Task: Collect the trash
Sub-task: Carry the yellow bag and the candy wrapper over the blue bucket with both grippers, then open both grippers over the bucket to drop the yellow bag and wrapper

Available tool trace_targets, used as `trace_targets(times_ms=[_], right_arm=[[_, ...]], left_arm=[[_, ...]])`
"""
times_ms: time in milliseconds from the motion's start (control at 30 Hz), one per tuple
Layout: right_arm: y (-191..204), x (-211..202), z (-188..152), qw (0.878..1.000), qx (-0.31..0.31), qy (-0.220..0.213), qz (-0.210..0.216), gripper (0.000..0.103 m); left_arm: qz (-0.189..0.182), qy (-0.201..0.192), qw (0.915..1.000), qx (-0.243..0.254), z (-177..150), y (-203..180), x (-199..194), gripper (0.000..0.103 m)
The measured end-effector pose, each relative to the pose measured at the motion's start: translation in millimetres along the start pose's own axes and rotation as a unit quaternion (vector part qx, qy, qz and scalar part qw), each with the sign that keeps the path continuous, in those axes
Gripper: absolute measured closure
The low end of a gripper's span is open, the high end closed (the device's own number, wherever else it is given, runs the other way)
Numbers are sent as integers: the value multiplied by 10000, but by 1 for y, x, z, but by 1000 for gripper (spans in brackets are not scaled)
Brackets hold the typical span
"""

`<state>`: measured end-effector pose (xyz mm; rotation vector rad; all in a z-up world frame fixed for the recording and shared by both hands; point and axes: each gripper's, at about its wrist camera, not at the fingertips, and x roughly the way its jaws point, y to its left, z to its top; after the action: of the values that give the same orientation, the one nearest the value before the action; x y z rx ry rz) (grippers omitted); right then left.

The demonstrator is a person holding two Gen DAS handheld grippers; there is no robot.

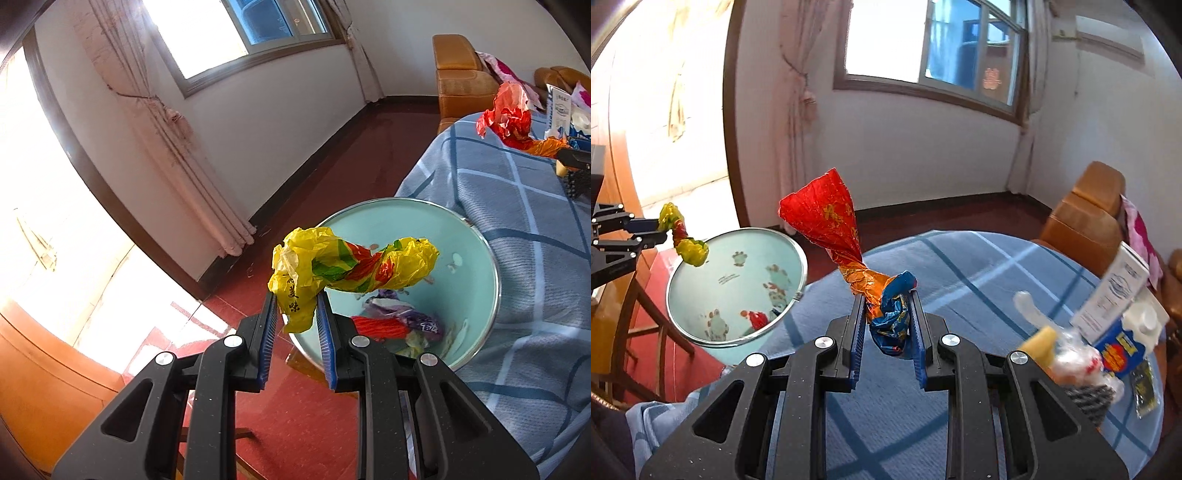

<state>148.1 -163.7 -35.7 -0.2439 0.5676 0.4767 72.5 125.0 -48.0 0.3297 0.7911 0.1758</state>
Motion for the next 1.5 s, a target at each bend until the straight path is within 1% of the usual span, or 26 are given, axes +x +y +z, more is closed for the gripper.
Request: trace_targets(times_ms=[400, 700, 1333, 1500], right_arm=[[30, 19, 5, 9987, -424, 68, 261, 80], [47, 25, 7, 9970, -641, 109, 428, 80], [54, 25, 9, 9957, -749, 122, 526, 80], [57, 27, 9, 9951, -782, 150, 579, 79]], left_arm=[[148, 51, 9999, -46, -7, 9, 2, 81], [158, 50, 9998, -94, -7, 9, 4, 81], [137, 68, 9998, -111, -8, 9, 5, 81], [113, 70, 9999, -106, -9, 7, 5, 79]])
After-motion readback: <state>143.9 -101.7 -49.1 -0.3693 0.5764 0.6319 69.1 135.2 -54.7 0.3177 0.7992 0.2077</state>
